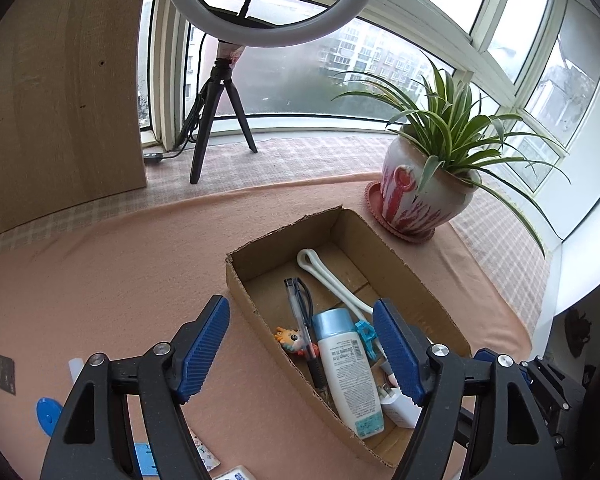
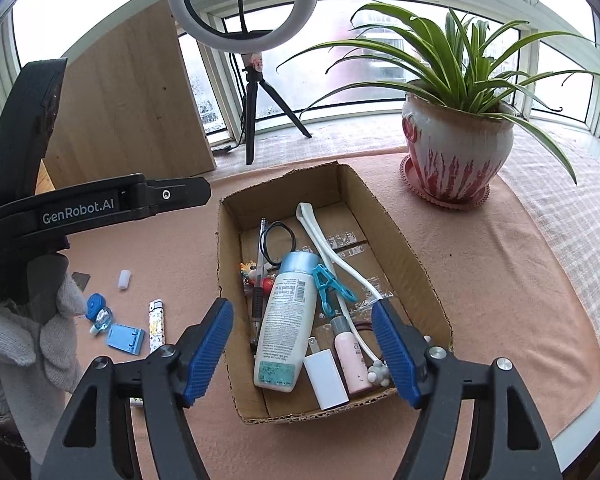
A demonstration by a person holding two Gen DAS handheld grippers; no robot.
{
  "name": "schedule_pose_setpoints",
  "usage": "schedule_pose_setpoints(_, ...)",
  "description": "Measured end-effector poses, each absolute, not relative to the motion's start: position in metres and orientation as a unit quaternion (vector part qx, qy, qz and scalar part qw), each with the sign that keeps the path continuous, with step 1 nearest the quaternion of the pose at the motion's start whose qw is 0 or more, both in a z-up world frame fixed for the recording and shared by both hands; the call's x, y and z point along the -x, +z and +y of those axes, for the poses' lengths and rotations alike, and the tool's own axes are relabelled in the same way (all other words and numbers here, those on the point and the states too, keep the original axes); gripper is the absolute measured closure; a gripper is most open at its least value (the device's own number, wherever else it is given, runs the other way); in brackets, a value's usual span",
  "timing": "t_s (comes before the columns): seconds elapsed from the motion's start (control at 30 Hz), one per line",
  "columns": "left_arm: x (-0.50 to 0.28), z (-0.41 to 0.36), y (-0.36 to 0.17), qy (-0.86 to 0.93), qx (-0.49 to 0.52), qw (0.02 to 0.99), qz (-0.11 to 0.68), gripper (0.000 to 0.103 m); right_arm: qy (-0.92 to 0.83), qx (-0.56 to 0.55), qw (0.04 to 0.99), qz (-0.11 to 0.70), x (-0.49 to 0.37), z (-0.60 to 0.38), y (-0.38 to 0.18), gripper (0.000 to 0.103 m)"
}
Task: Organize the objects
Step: 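Carry the clip and black cable into the box and open both grippers, then move both grippers back and grasp the blue round tape case with the left gripper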
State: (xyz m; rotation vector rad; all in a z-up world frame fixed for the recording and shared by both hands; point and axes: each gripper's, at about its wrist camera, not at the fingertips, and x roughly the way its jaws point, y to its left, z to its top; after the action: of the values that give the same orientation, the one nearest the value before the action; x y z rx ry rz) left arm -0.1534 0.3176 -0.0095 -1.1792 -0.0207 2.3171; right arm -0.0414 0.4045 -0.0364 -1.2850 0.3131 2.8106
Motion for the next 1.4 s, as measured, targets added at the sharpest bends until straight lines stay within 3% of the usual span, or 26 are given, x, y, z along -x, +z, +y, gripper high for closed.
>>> schedule_pose_setpoints(0.43,0.146,0.237,-0.026,0.854,0.467,0.224,-0.039,0.024,0.896,0.433,-0.009,0.096,0.049,0.374,-0.044,0.035)
schedule_pose_setpoints(1.0,0.169,0.068,-0.098,0.83,0.542,0.103,-0.087,0.024,0.866,0.481,-0.088,0.103,0.08,0.295,-0.062,0.035)
schedule_pose_setpoints(1.4,0.181,0.046,-0.136,0.817,0.569,0.082,-0.046,0.025,0.837,0.526,-0.104,0.104,0.111,0.254,-0.086,0.035)
